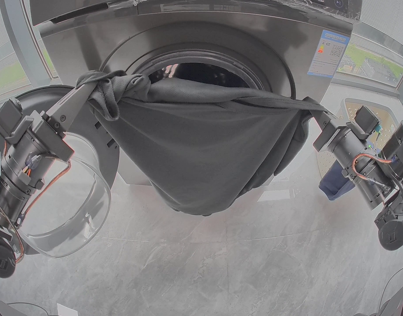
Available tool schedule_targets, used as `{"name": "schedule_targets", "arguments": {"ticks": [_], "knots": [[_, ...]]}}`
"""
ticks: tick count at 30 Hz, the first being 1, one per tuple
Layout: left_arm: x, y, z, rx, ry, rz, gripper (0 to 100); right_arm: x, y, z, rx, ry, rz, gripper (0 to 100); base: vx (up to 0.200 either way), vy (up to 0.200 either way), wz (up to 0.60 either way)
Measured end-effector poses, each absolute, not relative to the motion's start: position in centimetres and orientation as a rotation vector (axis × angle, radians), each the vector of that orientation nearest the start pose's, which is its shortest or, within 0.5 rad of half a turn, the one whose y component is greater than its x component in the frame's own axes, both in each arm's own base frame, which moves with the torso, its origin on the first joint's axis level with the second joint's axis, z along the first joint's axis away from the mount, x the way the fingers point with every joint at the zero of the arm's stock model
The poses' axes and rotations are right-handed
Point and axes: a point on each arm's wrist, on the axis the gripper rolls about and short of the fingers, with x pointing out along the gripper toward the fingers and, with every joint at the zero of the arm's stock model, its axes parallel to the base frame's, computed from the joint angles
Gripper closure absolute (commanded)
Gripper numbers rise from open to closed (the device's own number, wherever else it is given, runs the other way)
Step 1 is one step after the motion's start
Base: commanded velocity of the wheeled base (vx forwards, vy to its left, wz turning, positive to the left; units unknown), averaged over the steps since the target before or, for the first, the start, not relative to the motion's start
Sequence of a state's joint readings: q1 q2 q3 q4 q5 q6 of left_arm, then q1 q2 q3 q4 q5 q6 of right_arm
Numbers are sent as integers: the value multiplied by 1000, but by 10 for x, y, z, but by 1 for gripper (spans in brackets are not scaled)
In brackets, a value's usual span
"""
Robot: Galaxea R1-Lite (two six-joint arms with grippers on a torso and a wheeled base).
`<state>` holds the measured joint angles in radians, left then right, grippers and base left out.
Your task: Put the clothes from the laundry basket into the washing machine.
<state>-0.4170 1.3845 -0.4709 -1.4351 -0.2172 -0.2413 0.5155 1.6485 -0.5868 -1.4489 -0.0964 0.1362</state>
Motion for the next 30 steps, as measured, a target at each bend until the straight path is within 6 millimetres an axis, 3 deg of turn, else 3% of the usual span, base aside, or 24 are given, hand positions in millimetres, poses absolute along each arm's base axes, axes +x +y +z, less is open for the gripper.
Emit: {"name": "schedule_targets", "arguments": {"ticks": [20,30], "knots": [[184,-77,253,-265,-452,-645,100,230,124,243,268,-417,428,100,0,0,0],[183,-78,252,-265,-447,-653,100,229,123,242,268,-411,428,100,0,0,0]]}}
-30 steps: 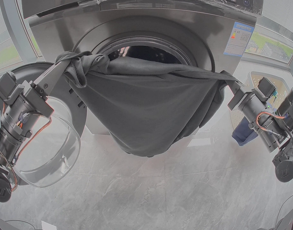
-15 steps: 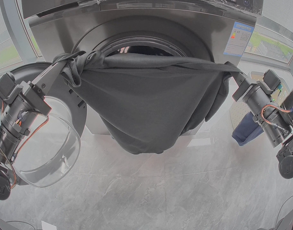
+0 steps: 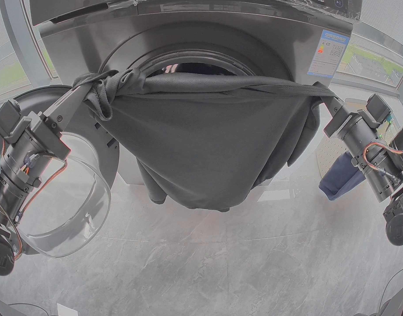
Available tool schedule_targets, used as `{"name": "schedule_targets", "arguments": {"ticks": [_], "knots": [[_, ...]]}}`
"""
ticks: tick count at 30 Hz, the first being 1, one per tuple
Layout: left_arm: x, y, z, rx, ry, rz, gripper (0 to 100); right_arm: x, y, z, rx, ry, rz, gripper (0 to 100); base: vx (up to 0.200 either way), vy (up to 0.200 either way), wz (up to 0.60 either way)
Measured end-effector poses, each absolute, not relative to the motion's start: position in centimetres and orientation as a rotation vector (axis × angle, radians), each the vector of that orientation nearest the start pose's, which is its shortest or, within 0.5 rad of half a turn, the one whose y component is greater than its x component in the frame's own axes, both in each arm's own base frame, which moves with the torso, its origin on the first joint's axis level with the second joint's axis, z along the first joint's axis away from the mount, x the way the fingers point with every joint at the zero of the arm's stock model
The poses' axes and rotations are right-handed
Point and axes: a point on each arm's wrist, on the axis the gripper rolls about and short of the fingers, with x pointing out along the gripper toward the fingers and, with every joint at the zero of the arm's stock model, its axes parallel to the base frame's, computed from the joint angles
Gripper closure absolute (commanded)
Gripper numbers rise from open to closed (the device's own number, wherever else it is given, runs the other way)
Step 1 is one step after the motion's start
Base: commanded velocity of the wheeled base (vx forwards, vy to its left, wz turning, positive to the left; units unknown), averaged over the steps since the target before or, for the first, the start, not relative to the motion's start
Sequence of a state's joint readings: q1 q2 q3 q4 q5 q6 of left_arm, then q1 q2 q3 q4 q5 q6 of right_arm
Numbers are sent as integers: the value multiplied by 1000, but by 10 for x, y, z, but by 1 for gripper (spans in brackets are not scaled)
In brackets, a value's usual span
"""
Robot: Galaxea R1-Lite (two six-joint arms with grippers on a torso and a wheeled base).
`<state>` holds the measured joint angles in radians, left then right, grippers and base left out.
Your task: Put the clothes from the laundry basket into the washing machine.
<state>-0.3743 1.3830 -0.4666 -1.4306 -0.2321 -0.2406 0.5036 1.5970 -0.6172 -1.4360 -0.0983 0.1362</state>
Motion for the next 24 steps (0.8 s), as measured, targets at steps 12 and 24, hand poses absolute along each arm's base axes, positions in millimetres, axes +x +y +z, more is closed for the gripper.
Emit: {"name": "schedule_targets", "arguments": {"ticks": [12,24], "knots": [[181,-81,249,-264,-433,-676,100,227,123,243,267,-414,429,100,0,0,0],[177,-119,251,-299,-400,-842,100,240,146,201,214,-260,510,0,0,0,0]]}}
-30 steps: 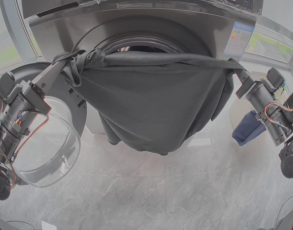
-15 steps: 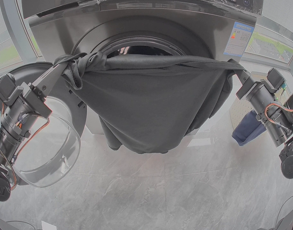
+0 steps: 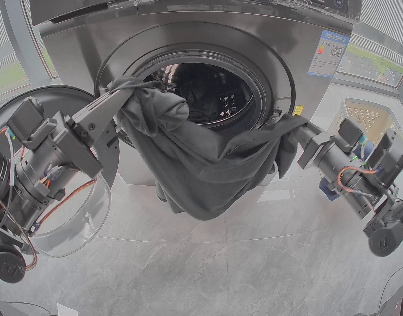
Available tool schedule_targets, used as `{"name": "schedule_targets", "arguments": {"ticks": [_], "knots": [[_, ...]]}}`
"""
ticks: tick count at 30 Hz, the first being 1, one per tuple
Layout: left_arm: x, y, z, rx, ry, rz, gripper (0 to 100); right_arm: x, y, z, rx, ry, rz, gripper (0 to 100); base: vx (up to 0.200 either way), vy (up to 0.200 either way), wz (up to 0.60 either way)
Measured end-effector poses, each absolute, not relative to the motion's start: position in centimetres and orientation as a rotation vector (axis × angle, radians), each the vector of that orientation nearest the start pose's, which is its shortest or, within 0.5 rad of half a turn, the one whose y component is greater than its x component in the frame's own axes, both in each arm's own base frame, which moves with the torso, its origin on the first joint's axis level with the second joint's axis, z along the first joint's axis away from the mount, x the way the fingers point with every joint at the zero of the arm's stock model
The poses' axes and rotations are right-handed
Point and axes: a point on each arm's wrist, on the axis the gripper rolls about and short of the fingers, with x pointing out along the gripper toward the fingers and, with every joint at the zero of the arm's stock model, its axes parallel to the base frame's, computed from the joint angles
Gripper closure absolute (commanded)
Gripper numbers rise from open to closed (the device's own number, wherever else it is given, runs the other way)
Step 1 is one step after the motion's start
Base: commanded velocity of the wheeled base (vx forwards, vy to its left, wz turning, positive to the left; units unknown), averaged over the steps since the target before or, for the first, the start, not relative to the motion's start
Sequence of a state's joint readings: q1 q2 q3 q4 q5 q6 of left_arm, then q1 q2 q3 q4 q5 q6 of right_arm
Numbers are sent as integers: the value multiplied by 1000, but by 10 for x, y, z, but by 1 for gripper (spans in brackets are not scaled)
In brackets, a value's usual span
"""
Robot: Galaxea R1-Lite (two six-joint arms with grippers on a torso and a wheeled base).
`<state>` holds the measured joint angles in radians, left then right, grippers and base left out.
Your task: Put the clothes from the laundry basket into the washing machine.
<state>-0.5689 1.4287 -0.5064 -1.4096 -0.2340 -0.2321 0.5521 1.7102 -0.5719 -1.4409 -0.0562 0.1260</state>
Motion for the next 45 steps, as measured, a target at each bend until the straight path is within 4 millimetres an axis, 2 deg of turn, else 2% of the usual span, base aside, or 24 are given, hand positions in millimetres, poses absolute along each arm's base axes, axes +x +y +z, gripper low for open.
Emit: {"name": "schedule_targets", "arguments": {"ticks": [10,15,22,27,36,45], "knots": [[194,-146,258,-313,-409,-899,100,258,191,122,132,-8,630,0,0,0,0],[197,-156,254,-316,-391,-922,100,263,216,98,113,39,694,0,0,0,0],[198,-162,251,-314,-380,-939,100,283,249,83,120,11,744,0,0,0,0],[197,-163,250,-314,-376,-949,100,302,266,74,116,-23,747,0,0,0,0],[192,-163,253,-318,-385,-961,100,343,272,60,120,-78,696,0,0,0,0],[188,-164,253,-319,-384,-984,100,359,279,52,127,-100,686,0,0,0,0]]}}
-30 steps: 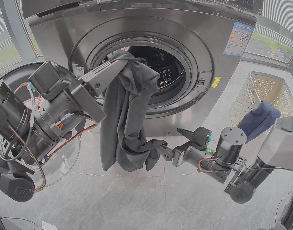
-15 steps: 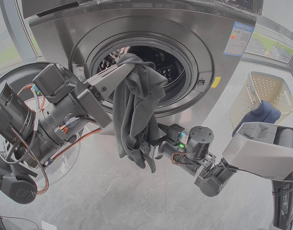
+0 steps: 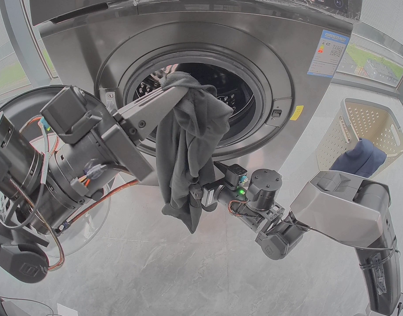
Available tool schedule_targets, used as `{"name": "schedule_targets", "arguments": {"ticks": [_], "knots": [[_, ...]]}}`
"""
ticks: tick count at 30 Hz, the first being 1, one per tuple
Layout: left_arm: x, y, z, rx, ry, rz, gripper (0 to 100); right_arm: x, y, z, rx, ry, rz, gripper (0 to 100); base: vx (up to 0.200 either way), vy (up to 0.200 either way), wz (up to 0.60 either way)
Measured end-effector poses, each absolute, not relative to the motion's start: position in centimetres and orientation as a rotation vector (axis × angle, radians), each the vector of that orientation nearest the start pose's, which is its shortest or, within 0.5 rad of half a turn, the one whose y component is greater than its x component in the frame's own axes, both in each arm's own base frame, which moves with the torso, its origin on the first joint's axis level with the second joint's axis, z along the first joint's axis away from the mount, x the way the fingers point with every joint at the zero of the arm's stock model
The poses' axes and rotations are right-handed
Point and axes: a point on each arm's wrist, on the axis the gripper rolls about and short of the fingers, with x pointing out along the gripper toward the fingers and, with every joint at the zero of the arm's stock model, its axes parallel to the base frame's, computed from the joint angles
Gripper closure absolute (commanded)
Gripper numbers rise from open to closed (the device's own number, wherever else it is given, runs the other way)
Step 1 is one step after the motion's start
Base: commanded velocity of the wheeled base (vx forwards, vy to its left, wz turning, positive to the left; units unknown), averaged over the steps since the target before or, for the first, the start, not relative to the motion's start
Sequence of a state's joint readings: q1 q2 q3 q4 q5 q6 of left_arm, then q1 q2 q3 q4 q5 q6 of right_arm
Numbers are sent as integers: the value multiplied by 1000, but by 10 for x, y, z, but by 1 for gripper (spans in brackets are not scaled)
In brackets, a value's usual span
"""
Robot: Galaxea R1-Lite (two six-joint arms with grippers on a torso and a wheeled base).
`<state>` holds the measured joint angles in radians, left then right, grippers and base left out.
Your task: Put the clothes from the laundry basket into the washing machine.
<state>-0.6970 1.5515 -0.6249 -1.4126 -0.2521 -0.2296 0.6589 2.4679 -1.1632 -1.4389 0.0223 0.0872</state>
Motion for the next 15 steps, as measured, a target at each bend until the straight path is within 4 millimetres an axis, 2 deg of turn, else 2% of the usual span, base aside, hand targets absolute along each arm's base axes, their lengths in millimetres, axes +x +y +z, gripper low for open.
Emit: {"name": "schedule_targets", "arguments": {"ticks": [3,4,15], "knots": [[187,-165,253,-319,-384,-987,100,363,282,52,130,-111,686,0,0,0,0],[187,-165,253,-320,-384,-987,100,363,283,51,131,-114,688,100,0,0,0],[190,-161,253,-319,-382,-961,100,362,285,48,132,-118,691,100,0,0,0]]}}
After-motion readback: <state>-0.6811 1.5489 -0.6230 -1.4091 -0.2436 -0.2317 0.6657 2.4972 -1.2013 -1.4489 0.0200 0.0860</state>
